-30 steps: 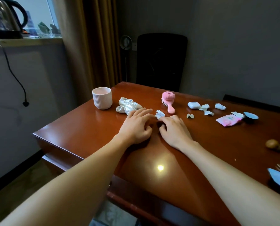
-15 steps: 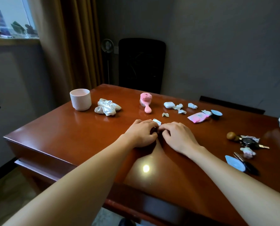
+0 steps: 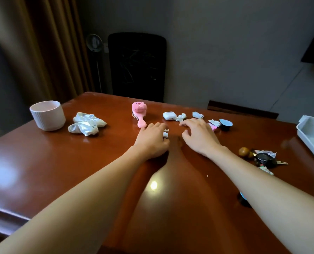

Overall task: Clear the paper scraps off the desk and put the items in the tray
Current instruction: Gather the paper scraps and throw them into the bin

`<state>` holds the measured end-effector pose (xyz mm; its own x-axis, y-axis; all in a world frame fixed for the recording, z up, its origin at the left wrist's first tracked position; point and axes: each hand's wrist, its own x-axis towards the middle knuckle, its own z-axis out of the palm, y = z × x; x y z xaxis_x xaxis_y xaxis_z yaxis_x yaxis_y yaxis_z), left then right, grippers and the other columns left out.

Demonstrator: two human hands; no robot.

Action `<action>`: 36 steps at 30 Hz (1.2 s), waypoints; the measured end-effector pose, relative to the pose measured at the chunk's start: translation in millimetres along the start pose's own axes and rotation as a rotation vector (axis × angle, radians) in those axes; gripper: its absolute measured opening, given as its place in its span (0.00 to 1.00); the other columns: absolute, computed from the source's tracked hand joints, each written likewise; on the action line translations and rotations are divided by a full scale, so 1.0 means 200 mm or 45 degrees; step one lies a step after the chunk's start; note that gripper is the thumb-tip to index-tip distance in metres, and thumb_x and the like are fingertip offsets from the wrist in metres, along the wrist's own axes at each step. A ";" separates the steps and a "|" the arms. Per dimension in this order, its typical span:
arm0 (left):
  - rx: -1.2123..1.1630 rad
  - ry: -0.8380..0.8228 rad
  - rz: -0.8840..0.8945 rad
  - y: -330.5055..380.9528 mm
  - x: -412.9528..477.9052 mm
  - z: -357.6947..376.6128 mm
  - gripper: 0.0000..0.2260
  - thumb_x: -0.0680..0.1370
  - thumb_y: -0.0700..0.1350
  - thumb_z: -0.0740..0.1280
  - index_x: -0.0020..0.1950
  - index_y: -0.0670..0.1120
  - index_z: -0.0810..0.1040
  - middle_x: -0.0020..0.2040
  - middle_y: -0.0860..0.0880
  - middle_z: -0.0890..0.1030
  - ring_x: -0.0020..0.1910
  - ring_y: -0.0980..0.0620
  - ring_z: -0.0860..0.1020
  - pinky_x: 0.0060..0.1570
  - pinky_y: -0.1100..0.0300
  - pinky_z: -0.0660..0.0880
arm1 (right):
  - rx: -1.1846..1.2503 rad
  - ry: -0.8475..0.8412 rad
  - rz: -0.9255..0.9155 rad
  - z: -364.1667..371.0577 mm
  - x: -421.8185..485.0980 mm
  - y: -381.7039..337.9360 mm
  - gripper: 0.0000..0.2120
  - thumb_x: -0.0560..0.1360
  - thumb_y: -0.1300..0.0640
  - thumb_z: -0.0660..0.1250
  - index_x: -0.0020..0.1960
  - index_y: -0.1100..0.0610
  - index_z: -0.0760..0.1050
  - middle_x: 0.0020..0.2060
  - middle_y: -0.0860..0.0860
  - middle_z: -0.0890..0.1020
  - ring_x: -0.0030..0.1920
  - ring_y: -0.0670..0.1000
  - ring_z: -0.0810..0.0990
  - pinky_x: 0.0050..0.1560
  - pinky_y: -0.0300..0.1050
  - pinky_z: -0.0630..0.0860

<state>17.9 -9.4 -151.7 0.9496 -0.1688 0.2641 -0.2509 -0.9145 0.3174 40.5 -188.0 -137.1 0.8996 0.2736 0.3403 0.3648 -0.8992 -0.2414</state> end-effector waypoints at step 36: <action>0.008 0.146 0.003 -0.04 0.11 0.14 0.16 0.82 0.48 0.58 0.70 0.52 0.71 0.76 0.54 0.64 0.75 0.51 0.61 0.71 0.49 0.57 | -0.075 -0.172 0.118 0.02 0.28 0.25 0.22 0.82 0.46 0.56 0.75 0.49 0.65 0.75 0.50 0.66 0.75 0.53 0.62 0.72 0.55 0.62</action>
<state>46.9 -16.4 -173.5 0.9213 -0.1281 0.3673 -0.2514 -0.9165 0.3110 110.5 -216.4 -133.4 0.9543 0.2281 0.1930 0.2674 -0.9401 -0.2113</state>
